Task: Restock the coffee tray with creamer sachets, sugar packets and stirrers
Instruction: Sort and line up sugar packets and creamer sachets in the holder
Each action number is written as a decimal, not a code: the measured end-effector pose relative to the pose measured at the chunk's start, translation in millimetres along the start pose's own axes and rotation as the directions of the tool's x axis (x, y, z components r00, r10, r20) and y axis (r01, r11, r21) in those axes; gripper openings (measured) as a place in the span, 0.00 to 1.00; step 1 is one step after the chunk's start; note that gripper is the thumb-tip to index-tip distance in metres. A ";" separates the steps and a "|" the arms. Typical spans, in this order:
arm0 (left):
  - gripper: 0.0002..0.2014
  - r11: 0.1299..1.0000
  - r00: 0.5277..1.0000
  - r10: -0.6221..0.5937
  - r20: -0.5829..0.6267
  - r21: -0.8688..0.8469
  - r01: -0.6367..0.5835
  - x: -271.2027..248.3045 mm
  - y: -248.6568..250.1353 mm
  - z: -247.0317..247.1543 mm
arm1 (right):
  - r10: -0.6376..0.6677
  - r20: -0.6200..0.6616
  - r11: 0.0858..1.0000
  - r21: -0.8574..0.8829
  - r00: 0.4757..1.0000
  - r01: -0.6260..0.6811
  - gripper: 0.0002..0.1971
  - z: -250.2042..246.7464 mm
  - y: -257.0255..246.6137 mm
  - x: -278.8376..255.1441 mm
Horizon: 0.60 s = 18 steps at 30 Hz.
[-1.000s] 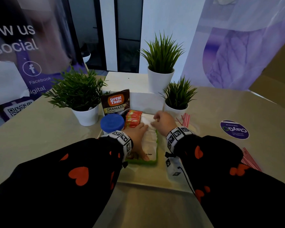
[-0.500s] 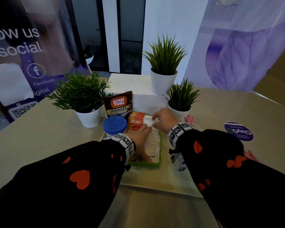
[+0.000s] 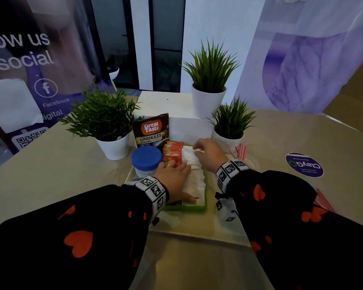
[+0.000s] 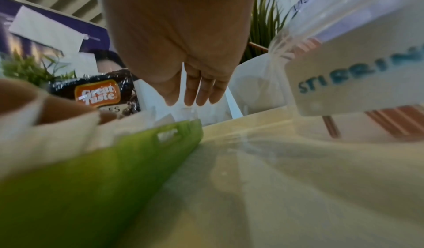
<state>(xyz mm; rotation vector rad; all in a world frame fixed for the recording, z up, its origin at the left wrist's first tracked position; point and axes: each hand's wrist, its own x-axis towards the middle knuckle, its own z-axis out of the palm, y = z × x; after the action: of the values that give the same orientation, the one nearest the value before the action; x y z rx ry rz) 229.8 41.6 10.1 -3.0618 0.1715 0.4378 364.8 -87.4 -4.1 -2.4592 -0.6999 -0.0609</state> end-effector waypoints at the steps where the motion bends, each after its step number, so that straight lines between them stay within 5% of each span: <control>1: 0.56 1.000 1.000 0.003 0.000 -0.004 -0.003 -0.3 -0.1 0.2 | 0.008 -0.017 1.000 0.008 1.000 -0.008 0.07 -0.8 0.7 -1.5; 5: 0.56 1.000 1.000 0.004 0.015 -0.024 -0.004 -2.6 1.6 1.6 | 0.087 0.077 0.996 -0.013 0.993 -0.086 0.05 -2.4 3.2 -3.4; 12: 0.52 0.999 1.000 -0.024 0.008 -0.044 0.024 -6.0 11.3 2.4 | 0.249 0.207 0.950 -0.244 0.946 -0.196 0.20 8.0 -12.7 9.7; 15: 0.52 0.999 1.000 -0.014 0.009 -0.045 0.014 -6.1 10.5 5.5 | 0.249 0.300 0.948 -0.271 0.921 -0.168 0.25 4.1 -21.2 13.0; 18: 0.52 0.999 1.000 -0.004 0.002 -0.052 0.004 -6.1 10.0 7.2 | 0.200 0.371 0.940 -0.333 0.907 -0.071 0.19 -4.1 -26.0 10.7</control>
<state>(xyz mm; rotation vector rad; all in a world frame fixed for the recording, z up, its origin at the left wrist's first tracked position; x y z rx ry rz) 220.8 32.7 4.6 -3.1117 0.1558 0.4516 361.6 -66.5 14.8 -2.8590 -0.7260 0.4331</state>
